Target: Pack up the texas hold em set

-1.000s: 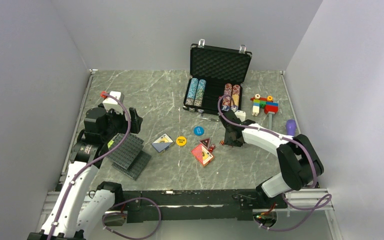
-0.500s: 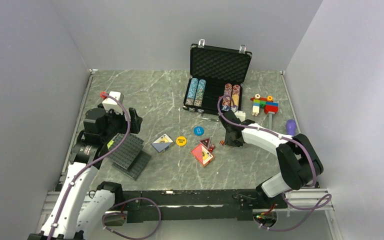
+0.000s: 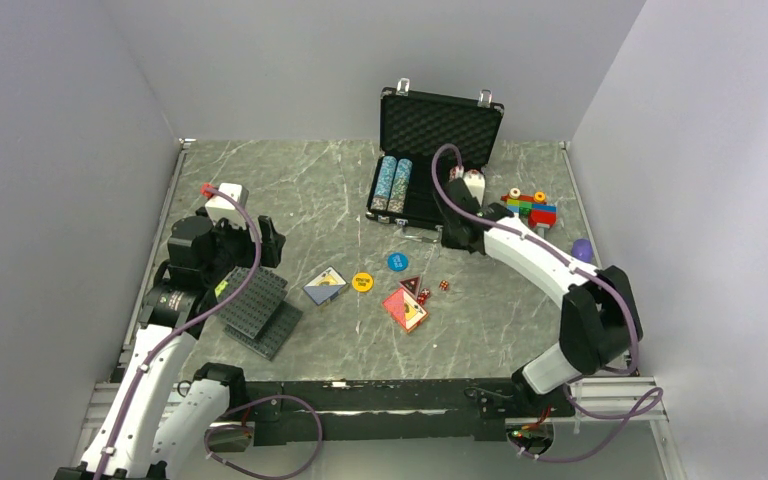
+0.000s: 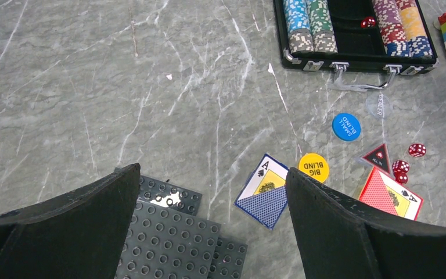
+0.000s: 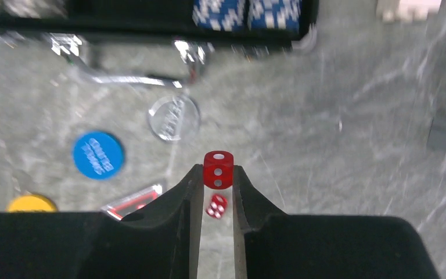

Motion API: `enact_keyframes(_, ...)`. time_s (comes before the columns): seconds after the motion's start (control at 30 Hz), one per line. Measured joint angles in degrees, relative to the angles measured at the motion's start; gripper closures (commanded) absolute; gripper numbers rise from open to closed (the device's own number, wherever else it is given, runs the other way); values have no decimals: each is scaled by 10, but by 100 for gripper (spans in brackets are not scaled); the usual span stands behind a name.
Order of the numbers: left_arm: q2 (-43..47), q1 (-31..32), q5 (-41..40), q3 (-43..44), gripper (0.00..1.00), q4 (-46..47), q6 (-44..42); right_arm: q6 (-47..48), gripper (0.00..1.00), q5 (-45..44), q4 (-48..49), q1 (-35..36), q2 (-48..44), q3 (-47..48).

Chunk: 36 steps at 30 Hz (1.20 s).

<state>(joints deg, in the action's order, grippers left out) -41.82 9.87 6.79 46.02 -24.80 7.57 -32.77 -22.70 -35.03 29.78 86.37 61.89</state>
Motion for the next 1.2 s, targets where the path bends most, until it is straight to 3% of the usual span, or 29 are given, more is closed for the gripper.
enact_keyframes(0.43, 0, 1, -2, 0, 0, 0, 0, 99, 100, 22, 24, -32, 219, 254)
enact_keyframes(0.93, 0, 1, -4, 0, 1, 0, -3, 163, 100, 63, 71, -68, 383, 389)
enact_keyframes(1.2, 0, 1, -5, 0, 1, 0, -5, 174, 100, 63, 69, -82, 419, 444)
